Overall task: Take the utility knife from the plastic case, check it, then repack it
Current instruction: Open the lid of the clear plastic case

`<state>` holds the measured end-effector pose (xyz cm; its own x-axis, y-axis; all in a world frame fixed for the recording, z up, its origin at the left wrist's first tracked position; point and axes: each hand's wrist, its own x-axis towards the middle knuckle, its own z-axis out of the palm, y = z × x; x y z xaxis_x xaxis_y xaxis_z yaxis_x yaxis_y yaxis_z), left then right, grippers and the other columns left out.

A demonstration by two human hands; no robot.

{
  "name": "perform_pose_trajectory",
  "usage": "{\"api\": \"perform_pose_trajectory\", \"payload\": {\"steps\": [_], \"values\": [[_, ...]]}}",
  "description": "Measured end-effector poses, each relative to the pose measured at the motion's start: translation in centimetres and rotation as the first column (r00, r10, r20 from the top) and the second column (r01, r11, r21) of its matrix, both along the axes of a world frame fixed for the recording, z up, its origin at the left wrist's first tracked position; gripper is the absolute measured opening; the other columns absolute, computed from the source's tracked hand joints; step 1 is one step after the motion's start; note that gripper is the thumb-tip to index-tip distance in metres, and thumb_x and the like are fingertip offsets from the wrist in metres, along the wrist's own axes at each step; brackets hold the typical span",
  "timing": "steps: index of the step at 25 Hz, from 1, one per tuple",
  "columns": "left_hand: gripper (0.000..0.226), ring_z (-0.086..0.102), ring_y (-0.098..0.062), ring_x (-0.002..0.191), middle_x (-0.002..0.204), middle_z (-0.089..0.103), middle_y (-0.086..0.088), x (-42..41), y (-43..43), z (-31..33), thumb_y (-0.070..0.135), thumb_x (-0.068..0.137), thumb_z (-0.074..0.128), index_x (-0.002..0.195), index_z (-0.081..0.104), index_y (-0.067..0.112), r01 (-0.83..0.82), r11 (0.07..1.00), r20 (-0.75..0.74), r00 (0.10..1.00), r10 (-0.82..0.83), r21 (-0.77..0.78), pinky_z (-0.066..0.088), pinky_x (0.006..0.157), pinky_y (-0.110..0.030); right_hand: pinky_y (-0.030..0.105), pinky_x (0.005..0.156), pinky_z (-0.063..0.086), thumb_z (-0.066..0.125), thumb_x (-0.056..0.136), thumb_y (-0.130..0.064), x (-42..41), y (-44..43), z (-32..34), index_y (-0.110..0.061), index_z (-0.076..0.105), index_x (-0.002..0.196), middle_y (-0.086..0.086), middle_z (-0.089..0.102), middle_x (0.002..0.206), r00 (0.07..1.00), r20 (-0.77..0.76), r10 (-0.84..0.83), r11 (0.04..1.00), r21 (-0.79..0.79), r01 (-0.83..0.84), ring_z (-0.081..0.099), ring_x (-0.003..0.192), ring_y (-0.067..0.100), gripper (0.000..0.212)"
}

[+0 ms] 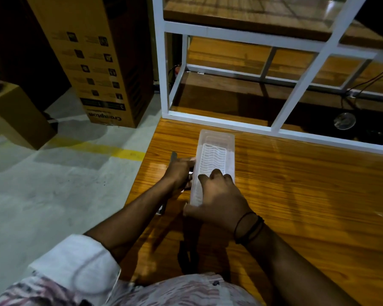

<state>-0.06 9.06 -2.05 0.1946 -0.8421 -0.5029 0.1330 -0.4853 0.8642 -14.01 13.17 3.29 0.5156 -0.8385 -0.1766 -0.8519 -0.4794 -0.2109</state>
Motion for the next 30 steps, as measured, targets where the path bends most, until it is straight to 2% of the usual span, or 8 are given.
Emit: {"api": "perform_pose_trajectory", "payload": {"steps": [6, 10, 13, 17, 19, 24, 27, 30], "values": [[0.026, 0.058, -0.019, 0.056, 0.092, 0.069, -0.015, -0.6, 0.1, -0.4, 0.03, 0.108, 0.051, 0.112, 0.076, 0.021, 0.039, 0.997, 0.025, 0.999, -0.037, -0.074, 0.045, 0.044, -0.018, 0.045, 0.097, 0.048, 0.064, 0.083, -0.033, -0.9, 0.5, 1.8, -0.016, 0.02, 0.149, 0.017, 0.044, 0.129, 0.944, 0.289, -0.161, 0.986, 0.078, 0.145, 0.051, 0.115, 0.039, 0.081], [0.027, 0.074, -0.021, 0.091, 0.113, 0.079, -0.006, -0.5, 0.1, -0.6, 0.031, 0.108, 0.051, 0.117, 0.075, 0.024, 0.072, 0.991, 0.213, 0.976, -0.047, -0.111, 0.06, 0.079, -0.034, 0.04, 0.091, 0.054, 0.063, 0.084, -0.021, -2.6, -0.1, 2.5, -0.021, 0.014, 0.153, 0.015, 0.044, 0.133, 0.882, 0.397, -0.256, 0.967, 0.099, 0.236, 0.055, 0.111, 0.034, 0.084], [0.03, 0.069, -0.015, 0.091, 0.117, 0.075, -0.004, -0.3, 0.3, -0.9, 0.024, 0.109, 0.049, 0.125, 0.072, 0.014, 0.08, 0.986, 0.276, 0.96, -0.038, -0.144, 0.053, 0.073, -0.024, 0.048, 0.082, 0.061, 0.063, 0.083, -0.022, -4.5, -1.4, 2.1, -0.037, 0.014, 0.15, 0.011, 0.055, 0.128, 0.757, 0.519, -0.396, 0.918, 0.189, 0.35, 0.064, 0.102, 0.031, 0.085], [0.032, 0.068, -0.014, 0.09, 0.114, 0.073, -0.004, -0.1, 0.8, -0.9, 0.023, 0.11, 0.047, 0.13, 0.07, 0.014, 0.082, 0.986, 0.293, 0.956, -0.035, -0.148, 0.05, 0.07, -0.022, 0.031, 0.066, 0.051, 0.063, 0.086, -0.015, -7.5, -3.0, 0.4, -0.03, 0.023, 0.151, 0.012, 0.064, 0.121, 0.684, 0.503, -0.528, 0.847, 0.253, 0.468, 0.065, 0.102, 0.033, 0.078], [0.033, 0.069, -0.019, 0.103, 0.121, 0.074, -0.002, -0.1, 0.8, -1.3, 0.024, 0.11, 0.047, 0.133, 0.069, 0.016, 0.092, 0.985, 0.316, 0.948, -0.041, -0.148, 0.052, 0.082, -0.027, 0.028, 0.061, 0.048, 0.062, 0.085, -0.01, -8.7, -3.0, -0.9, -0.027, 0.026, 0.151, 0.013, 0.067, 0.118, 0.656, 0.497, -0.568, 0.821, 0.284, 0.495, 0.066, 0.098, 0.033, 0.077], [0.032, 0.07, -0.027, 0.115, 0.126, 0.075, -0.007, 0.1, 1.1, -2.1, 0.028, 0.108, 0.049, 0.13, 0.072, 0.02, 0.087, 0.984, 0.369, 0.929, -0.024, -0.155, 0.055, 0.104, -0.05, 0.037, 0.076, 0.053, 0.064, 0.083, -0.006, -10.9, -3.5, -4.4, -0.022, 0.029, 0.15, 0.017, 0.062, 0.126, 0.59, 0.475, -0.653, 0.749, 0.288, 0.596, 0.063, 0.105, 0.037, 0.077], [0.03, 0.07, -0.025, 0.113, 0.122, 0.076, -0.004, 0.0, 1.3, -2.1, 0.025, 0.108, 0.049, 0.125, 0.073, 0.023, 0.08, 0.983, 0.367, 0.93, -0.014, -0.164, 0.055, 0.103, -0.052, 0.045, 0.09, 0.052, 0.065, 0.086, -0.009, -11.7, -3.9, -5.7, -0.016, 0.023, 0.154, 0.021, 0.044, 0.145, 0.632, 0.35, -0.691, 0.718, 0.234, 0.655, 0.052, 0.123, 0.041, 0.081], [0.029, 0.071, -0.023, 0.11, 0.119, 0.076, -0.002, -0.2, 1.5, -1.8, 0.025, 0.108, 0.049, 0.126, 0.072, 0.023, 0.085, 0.982, 0.362, 0.932, -0.018, -0.171, 0.056, 0.101, -0.048, 0.045, 0.09, 0.051, 0.065, 0.087, -0.011, -11.9, -4.1, -6.4, -0.015, 0.03, 0.149, 0.02, 0.038, 0.144, 0.635, 0.249, -0.731, 0.681, 0.206, 0.703, 0.051, 0.121, 0.04, 0.072]]}}
